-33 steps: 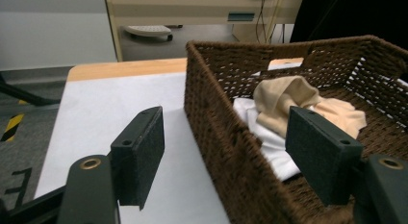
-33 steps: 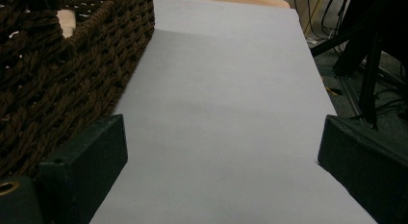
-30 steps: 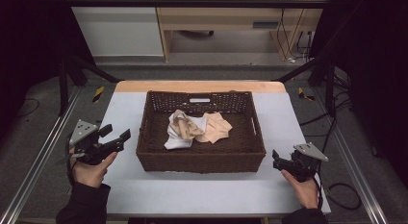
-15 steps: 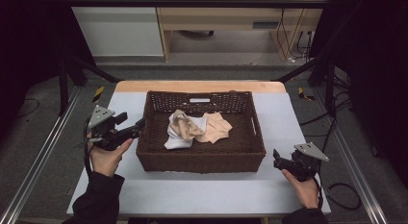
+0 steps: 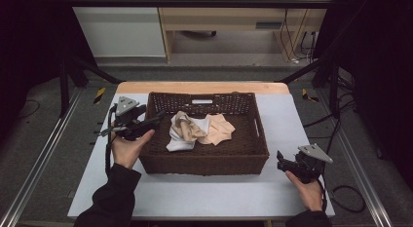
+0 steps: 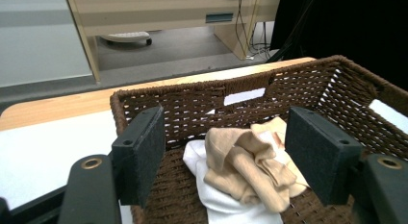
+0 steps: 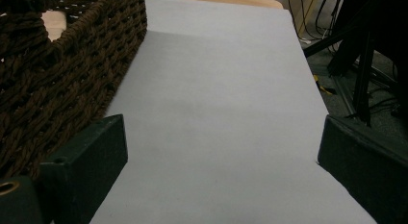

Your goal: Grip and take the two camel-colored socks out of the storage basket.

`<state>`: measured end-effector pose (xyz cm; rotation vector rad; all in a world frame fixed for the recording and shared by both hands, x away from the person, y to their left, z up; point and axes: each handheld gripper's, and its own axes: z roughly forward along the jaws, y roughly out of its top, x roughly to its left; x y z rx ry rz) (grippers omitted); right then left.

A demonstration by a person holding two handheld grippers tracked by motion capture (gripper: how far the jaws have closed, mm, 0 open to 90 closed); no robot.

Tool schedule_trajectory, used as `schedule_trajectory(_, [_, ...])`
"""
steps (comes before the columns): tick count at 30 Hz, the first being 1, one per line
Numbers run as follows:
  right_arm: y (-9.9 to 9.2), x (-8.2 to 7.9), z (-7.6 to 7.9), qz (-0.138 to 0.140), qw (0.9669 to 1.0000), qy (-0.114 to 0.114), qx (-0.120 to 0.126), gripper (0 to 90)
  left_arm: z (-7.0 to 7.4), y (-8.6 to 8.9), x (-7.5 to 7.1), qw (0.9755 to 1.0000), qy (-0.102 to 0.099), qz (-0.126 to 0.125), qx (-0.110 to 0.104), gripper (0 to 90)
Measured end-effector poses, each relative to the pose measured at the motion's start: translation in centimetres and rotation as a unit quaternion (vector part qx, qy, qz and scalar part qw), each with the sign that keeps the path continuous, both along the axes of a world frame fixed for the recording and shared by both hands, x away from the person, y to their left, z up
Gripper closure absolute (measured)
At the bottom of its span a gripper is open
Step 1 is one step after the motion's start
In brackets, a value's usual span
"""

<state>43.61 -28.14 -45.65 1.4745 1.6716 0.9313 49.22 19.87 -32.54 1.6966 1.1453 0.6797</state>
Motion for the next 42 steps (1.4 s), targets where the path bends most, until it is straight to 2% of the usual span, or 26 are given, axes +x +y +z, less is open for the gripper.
schedule_trajectory(7, [0.0,0.1,0.0,0.001,1.0,-0.001,-0.004,3.7,-0.5,-1.4,2.5,0.9999,0.014,0.003,0.001,30.3])
schedule_trajectory(14, [0.0,0.1,0.0,0.002,1.0,-0.002,-0.006,3.8,-0.8,-2.8,4.1,0.9997,0.022,-0.002,-0.006,30.2])
schedule_trajectory(23, [-0.1,0.1,-0.1,0.002,1.0,0.001,-0.005,3.8,-2.3,-5.6,6.5,0.999,0.029,-0.005,0.035,29.6])
schedule_trajectory(26, [0.0,0.1,-0.2,0.005,1.0,0.006,-0.006,3.9,-2.7,-5.9,7.2,0.9985,0.035,-0.001,0.042,29.7])
schedule_trajectory(29, [0.0,0.2,-0.2,0.006,0.9999,0.005,-0.008,3.9,-3.3,-6.1,7.9,0.9983,0.046,0.003,0.034,30.1])
schedule_trajectory(31, [0.0,0.2,-0.2,0.005,0.9999,0.007,-0.008,3.8,-3.8,-6.2,8.2,0.9976,0.053,0.006,0.043,30.5])
schedule_trajectory(42, [0.1,0.2,-0.2,0.007,0.9999,0.012,-0.008,3.9,-5.6,-7.0,8.7,0.9943,0.072,-0.003,0.079,36.7])
